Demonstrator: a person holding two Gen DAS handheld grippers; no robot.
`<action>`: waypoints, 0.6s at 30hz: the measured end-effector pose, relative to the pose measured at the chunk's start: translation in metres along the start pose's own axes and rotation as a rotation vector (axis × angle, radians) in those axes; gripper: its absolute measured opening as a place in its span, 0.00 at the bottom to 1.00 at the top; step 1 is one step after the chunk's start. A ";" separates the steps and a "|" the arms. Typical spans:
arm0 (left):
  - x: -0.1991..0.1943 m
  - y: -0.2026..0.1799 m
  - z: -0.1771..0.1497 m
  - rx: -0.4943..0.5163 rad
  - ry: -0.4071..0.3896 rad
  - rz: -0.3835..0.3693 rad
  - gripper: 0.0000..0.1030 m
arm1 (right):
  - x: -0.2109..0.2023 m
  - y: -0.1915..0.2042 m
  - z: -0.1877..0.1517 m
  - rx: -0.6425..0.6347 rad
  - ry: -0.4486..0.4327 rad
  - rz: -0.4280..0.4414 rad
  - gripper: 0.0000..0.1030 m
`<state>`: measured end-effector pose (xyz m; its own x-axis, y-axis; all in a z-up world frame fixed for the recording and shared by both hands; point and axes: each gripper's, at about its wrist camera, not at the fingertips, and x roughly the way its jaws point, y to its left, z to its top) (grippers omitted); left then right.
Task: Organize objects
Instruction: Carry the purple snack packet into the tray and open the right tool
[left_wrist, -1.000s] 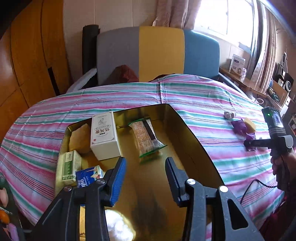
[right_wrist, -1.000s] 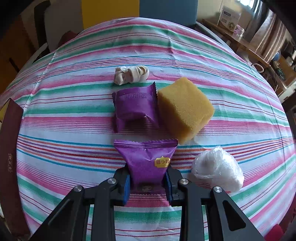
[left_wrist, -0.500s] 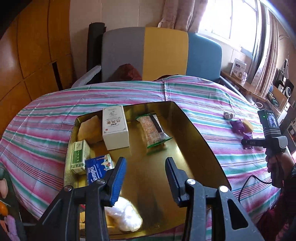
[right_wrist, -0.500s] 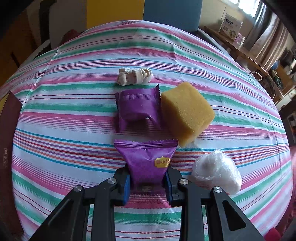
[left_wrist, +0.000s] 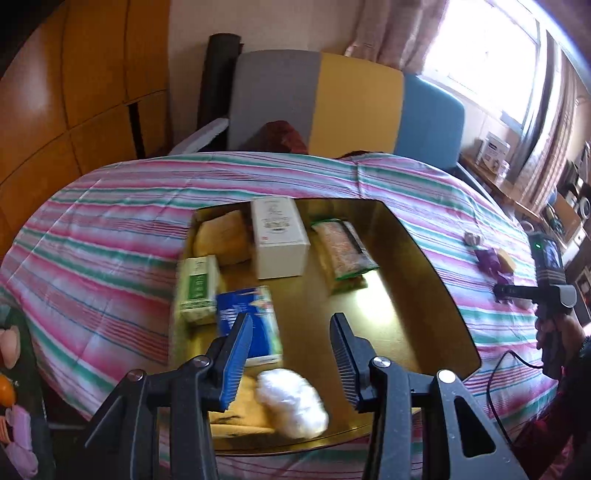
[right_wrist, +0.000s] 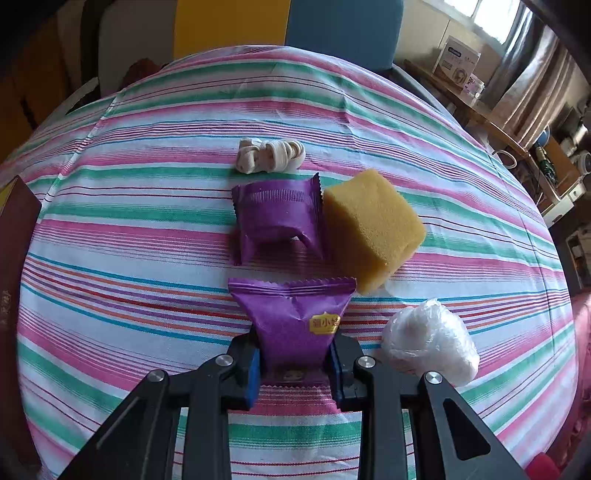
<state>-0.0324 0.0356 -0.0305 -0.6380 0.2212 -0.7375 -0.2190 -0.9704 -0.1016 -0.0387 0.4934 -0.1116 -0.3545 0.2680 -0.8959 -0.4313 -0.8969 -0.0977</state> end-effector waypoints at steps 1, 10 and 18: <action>-0.003 0.009 0.000 -0.016 -0.005 0.010 0.43 | -0.003 -0.001 0.000 0.015 0.003 0.021 0.28; -0.008 0.070 -0.012 -0.151 0.008 0.089 0.43 | -0.093 0.070 0.007 -0.106 -0.148 0.231 0.28; -0.008 0.077 -0.015 -0.173 0.008 0.067 0.43 | -0.142 0.237 -0.014 -0.406 -0.109 0.550 0.28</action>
<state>-0.0333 -0.0426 -0.0428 -0.6407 0.1554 -0.7519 -0.0459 -0.9853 -0.1645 -0.0793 0.2378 -0.0132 -0.5234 -0.2490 -0.8149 0.1725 -0.9675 0.1848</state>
